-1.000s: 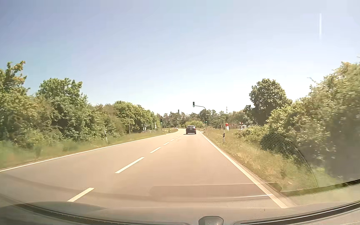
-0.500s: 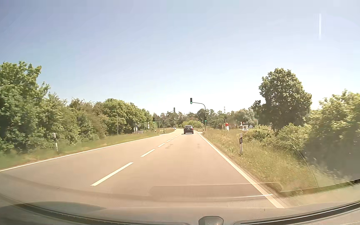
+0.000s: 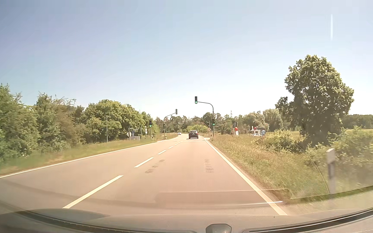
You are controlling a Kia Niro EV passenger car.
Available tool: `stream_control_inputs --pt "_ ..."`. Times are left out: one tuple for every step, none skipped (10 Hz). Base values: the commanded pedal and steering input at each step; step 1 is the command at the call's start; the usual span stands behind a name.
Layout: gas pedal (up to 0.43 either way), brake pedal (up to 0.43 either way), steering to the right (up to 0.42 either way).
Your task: Follow the waypoints while adhering to traffic rules and regulations
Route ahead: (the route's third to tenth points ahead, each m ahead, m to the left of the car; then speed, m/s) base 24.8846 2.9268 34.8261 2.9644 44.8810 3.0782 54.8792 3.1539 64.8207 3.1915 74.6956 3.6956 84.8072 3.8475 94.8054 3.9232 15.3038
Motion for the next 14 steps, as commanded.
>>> stream_control_inputs --pt "0.059 0.030 -0.002" --pt "0.059 0.030 -0.005" --pt "0.059 0.030 -0.005" --pt "0.067 0.030 -0.006" --pt "0.079 0.030 -0.006" --pt "0.079 0.030 -0.006" --pt "0.079 0.030 -0.006" --pt "0.079 0.030 -0.006" --pt "0.079 0.030 -0.006" --pt "0.079 0.030 -0.005" --pt "0.079 0.030 -0.005" --pt "0.079 0.030 -0.004" --pt "0.079 0.030 -0.003" --pt "0.079 0.030 -0.002"
